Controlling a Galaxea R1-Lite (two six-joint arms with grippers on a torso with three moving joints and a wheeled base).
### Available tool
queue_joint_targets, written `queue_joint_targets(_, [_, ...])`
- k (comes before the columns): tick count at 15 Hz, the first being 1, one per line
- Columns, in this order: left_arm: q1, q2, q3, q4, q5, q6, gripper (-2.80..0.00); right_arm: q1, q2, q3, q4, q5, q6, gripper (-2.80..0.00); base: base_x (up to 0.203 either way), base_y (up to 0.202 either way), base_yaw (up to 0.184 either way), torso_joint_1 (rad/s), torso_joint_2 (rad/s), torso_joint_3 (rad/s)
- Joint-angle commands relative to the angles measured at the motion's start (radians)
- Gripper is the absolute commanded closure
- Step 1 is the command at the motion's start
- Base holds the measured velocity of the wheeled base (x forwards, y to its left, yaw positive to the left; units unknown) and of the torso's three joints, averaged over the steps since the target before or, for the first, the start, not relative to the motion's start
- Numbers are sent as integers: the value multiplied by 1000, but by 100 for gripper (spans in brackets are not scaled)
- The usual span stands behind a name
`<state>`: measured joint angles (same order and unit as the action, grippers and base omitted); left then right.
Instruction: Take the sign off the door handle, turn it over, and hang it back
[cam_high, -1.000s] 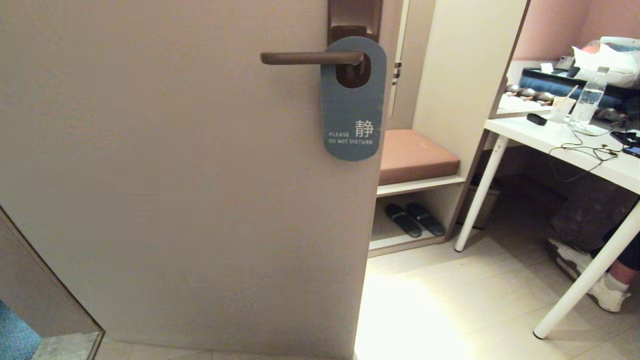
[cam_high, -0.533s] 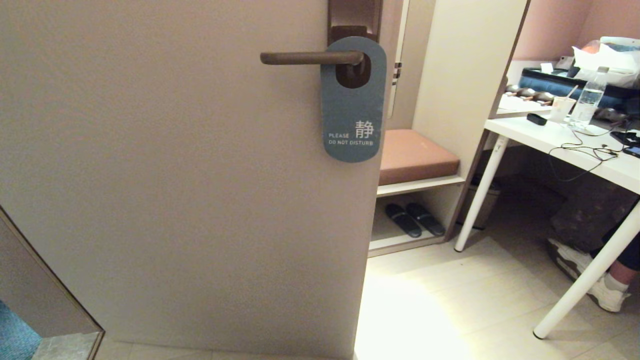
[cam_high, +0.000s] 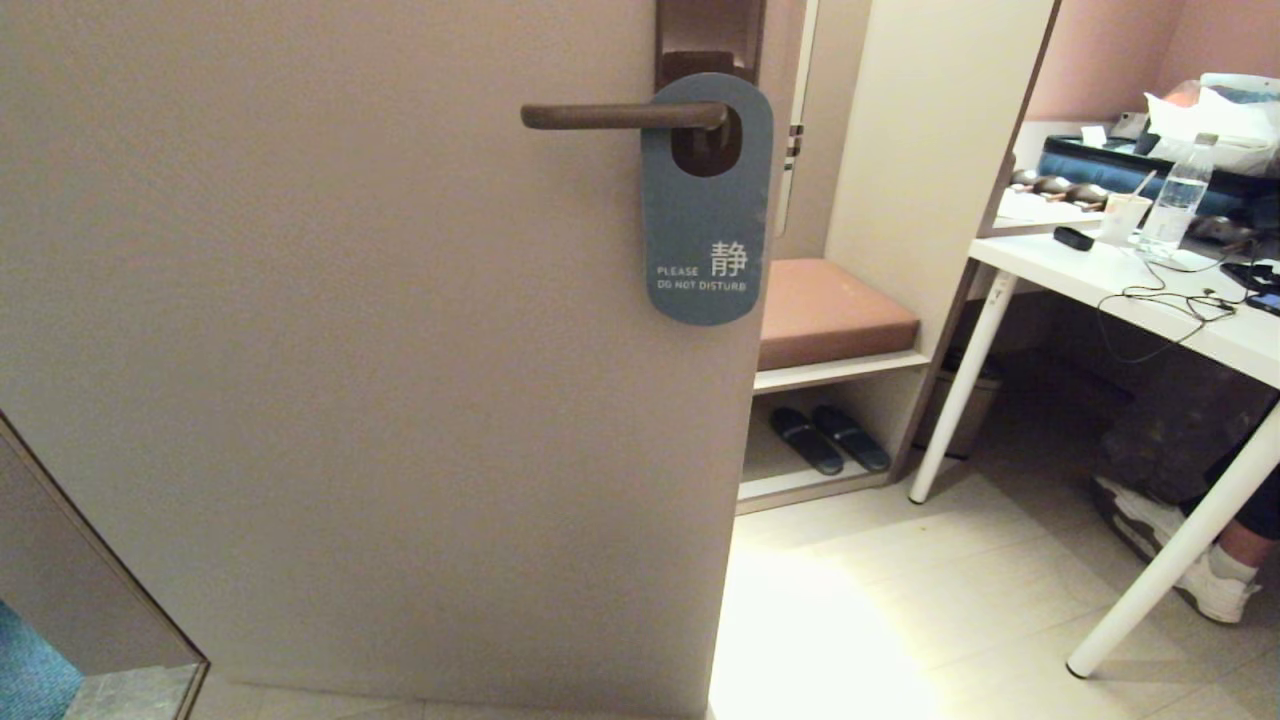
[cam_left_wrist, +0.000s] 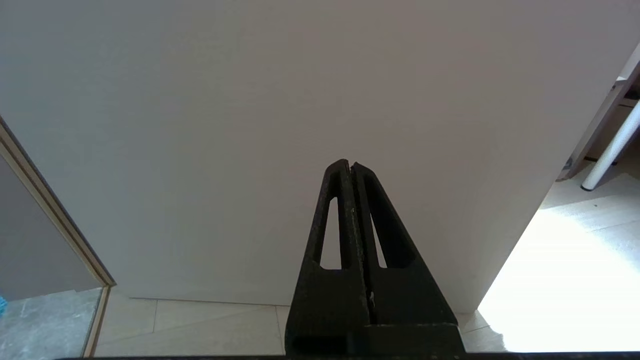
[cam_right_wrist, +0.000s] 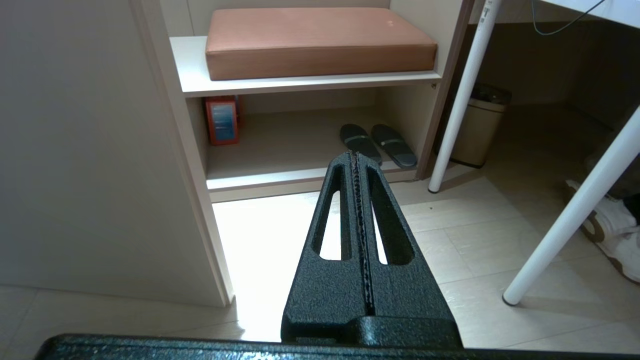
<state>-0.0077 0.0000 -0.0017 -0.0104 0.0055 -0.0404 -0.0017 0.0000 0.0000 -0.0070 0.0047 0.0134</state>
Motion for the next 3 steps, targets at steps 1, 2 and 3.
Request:
queue_joint_targets(1, [0,2,0,0,1,-1,0,0,0,0,-1,0,2,0,0,0,0,0,0,0])
queue_joint_targets(2, [0,2,0,0,1,0,0,0,0,0,-1,0,2,0,0,0,0,0,0,0])
queue_joint_targets(3, [0,2,-1,0,1,-1,0,0,0,0,-1,0,2,0,0,0,0,0,0,0])
